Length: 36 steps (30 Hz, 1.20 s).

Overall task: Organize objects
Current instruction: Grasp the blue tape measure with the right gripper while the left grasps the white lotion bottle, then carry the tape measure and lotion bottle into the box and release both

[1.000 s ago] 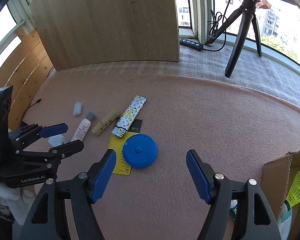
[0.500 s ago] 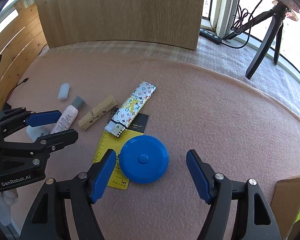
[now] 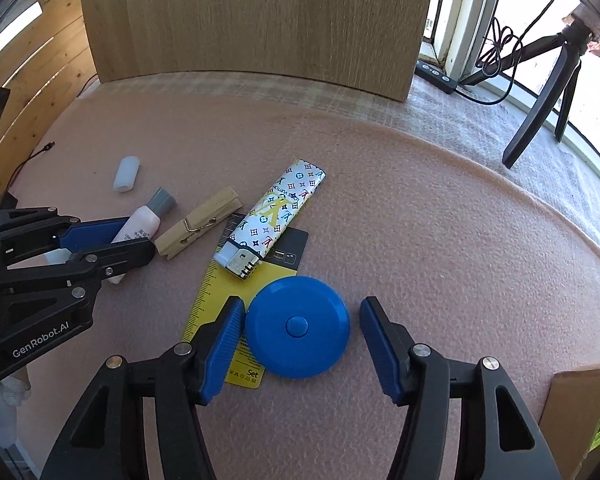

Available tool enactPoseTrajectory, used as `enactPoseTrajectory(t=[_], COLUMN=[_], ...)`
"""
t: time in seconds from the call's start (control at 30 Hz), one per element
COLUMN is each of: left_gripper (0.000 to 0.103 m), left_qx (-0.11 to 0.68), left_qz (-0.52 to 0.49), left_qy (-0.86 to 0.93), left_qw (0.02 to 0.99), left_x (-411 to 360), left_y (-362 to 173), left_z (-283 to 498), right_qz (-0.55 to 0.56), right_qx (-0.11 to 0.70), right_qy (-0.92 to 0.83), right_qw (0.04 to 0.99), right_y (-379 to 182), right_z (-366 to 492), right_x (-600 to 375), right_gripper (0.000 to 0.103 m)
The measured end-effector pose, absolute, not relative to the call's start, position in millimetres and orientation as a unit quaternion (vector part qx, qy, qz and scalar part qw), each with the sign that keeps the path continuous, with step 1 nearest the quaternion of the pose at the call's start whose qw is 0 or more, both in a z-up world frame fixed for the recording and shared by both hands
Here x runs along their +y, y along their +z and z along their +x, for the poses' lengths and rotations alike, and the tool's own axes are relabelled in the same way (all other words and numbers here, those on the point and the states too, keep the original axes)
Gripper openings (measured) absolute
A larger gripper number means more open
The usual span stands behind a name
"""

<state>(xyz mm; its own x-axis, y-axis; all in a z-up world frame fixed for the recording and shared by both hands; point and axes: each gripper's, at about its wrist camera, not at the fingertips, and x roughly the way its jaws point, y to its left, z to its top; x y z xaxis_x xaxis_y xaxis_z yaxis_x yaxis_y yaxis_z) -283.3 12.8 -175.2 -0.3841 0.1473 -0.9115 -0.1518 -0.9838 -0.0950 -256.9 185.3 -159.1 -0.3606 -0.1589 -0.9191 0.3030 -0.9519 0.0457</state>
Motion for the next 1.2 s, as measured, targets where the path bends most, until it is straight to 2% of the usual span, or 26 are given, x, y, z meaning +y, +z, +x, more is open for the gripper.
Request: enactPoseTrajectory(t=[0.03,0.37,0.77,1.2], left_gripper=[0.021,0.021,0.021,0.021], left_qx=[0.002,-0.014,-0.057,-0.063], left_qz=[-0.548,-0.546,-0.545,-0.498], left_qy=[0.832,0.832,0.829,0.848], left_qw=[0.091,0.097,0.112,0.172], left_x=[13,19,28,82], left_y=[-175,-175,-172,-115], left_z=[-282,-253,-183,-138], right_qz=[0.548,0.549,0.539,0.474], right_qx=[0.064,0.054,-0.016,-0.075], right_qy=[-0.822,-0.821,-0.834,-0.874], right_qw=[0.142,0.144,0.119,0.079], right_y=[-159,-158,-149,-81], right_z=[-256,-233,-154,-63], right_x=[186,203,258,329], right_gripper=[0.046,0.046,0.046,0.046])
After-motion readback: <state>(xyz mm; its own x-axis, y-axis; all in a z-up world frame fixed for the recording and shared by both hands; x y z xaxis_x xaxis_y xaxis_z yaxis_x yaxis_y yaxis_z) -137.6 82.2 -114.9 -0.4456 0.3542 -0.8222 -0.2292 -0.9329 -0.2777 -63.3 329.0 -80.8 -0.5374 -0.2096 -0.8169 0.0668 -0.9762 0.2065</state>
